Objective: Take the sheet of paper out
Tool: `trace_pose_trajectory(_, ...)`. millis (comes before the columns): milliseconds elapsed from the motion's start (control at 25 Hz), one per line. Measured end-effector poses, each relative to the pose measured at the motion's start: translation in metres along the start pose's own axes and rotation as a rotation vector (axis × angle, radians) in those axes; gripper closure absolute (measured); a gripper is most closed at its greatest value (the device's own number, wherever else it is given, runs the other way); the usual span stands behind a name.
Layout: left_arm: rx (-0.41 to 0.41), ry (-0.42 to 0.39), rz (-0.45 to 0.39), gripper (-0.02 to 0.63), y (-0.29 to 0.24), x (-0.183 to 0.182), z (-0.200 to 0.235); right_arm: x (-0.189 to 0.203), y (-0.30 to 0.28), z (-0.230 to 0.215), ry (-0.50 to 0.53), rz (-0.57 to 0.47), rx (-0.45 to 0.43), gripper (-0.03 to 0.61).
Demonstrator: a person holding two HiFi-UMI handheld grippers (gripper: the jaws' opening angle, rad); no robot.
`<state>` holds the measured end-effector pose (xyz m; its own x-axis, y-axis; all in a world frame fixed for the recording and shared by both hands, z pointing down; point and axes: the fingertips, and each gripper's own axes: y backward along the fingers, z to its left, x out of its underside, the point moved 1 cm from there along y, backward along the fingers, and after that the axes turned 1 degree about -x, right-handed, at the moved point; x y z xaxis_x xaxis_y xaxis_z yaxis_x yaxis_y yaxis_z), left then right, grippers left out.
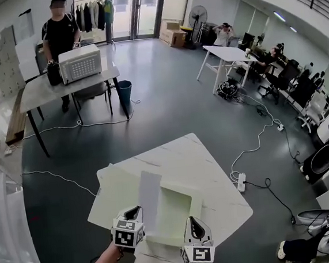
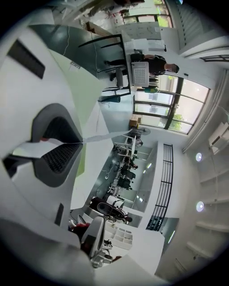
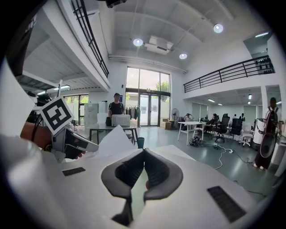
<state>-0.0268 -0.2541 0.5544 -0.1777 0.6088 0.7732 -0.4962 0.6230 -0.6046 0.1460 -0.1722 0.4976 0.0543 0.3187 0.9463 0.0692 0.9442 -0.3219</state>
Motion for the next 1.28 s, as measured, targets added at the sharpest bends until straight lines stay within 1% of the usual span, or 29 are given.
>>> trace_pose_trajectory(240,0.019,-0.084,-0.162,0.588,0.088,-0.036,-0.011,-0.033,0.056,0.023,0.000,-0.079,0.052,0.560)
trace_pose_trajectory(320,0.033,-0.103,-0.209,0.588,0.115,-0.043,-0.015,-0.042,0.074,0.031,-0.010,-0.100,0.061,0.560)
trace_pose_trajectory(480,0.056,-0.128,-0.291,0.588,0.161,-0.043,-0.019,-0.050,0.104,0.046,-0.037,-0.145,0.078,0.560)
trace_pose_trajectory(680,0.062,-0.179,-0.372,0.588,0.216,-0.038,-0.025,-0.054,0.143,0.065,-0.014,-0.170,0.106,0.560)
trace_pose_trajectory(880,0.070,-0.204,-0.399,0.588,0.238,-0.021,-0.031,-0.043,0.166,0.072,0.006,-0.176,0.112,0.561)
trace_pose_trajectory(1120,0.075,-0.223,-0.363,0.588,0.243,0.002,-0.036,-0.023,0.179,0.078,-0.008,-0.147,0.113,0.560)
trace_pose_trajectory(1280,0.082,-0.228,-0.352,0.588,0.241,0.007,-0.038,-0.016,0.182,0.078,-0.017,-0.139,0.118,0.561)
